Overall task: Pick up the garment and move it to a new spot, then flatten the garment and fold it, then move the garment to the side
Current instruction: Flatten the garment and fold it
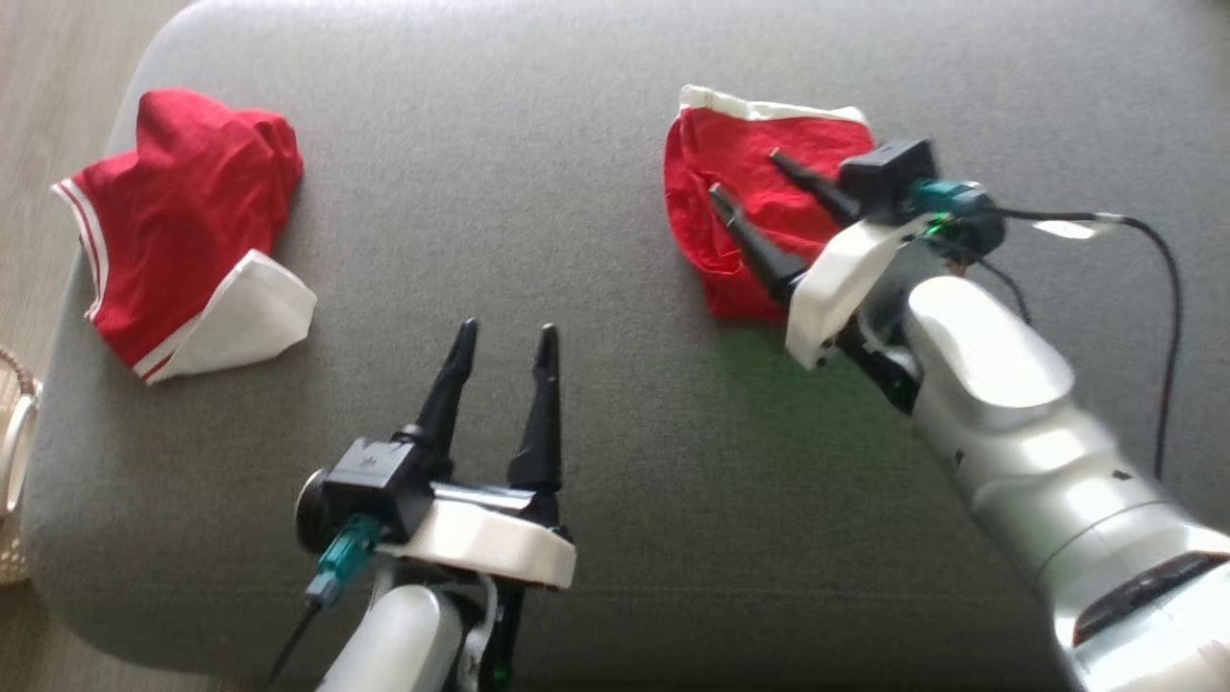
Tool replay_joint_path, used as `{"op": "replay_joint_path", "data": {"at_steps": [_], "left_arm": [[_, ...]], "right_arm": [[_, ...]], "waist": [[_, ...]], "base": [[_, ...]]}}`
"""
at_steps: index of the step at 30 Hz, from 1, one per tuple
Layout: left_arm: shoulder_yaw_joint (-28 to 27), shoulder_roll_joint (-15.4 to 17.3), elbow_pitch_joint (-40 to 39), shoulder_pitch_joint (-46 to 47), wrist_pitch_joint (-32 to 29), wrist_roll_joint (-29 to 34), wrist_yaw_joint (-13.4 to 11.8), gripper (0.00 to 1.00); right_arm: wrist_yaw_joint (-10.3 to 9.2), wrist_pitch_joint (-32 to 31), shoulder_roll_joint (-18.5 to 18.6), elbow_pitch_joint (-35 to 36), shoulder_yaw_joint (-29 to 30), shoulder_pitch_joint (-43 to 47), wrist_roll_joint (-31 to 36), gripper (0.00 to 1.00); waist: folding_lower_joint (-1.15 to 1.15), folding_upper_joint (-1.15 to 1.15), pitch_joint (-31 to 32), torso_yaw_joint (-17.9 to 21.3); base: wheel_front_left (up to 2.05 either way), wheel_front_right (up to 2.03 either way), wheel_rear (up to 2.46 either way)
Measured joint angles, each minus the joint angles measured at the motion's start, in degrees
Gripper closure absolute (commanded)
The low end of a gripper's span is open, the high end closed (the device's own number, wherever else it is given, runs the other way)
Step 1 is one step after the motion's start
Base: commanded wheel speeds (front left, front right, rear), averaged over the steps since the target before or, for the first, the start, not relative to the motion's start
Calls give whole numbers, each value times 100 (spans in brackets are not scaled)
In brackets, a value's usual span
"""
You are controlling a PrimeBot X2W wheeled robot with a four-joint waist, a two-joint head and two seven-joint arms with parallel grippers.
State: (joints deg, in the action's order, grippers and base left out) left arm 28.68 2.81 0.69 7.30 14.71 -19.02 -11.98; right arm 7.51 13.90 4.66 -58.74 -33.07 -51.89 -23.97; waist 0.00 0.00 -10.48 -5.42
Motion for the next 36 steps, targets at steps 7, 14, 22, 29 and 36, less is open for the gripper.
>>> {"op": "replay_joint_path", "data": {"at_steps": [7, 14, 22, 29, 36], "left_arm": [[-374, 38, 54, -209, 0, -3, -62, 0], [-736, 123, 21, -563, 0, 82, -70, 0], [-981, 180, -103, -1127, 0, 276, -55, 0], [-1292, 202, -212, -1565, 0, 723, 38, 0], [-1484, 143, -241, -1837, 0, 886, 52, 0]], "right_arm": [[0, 56, 370, 771, 1138, 636, 513, 0], [0, 56, 433, 2171, 2401, 2179, 1360, 0], [0, 56, 58, 3464, 2993, 4033, 1693, 0], [0, 56, -78, 4536, 3166, 4869, 2051, 0], [0, 56, -121, 4854, 3225, 5522, 2250, 0]], "waist": [[0, 0, 264, 166], [0, 0, 656, 348], [0, 0, 1029, 499], [0, 0, 1136, 576], [0, 0, 1198, 579]], "base": [[0, 0, 0], [0, 0, 0], [0, 0, 0], [0, 0, 0], [0, 0, 0]]}}
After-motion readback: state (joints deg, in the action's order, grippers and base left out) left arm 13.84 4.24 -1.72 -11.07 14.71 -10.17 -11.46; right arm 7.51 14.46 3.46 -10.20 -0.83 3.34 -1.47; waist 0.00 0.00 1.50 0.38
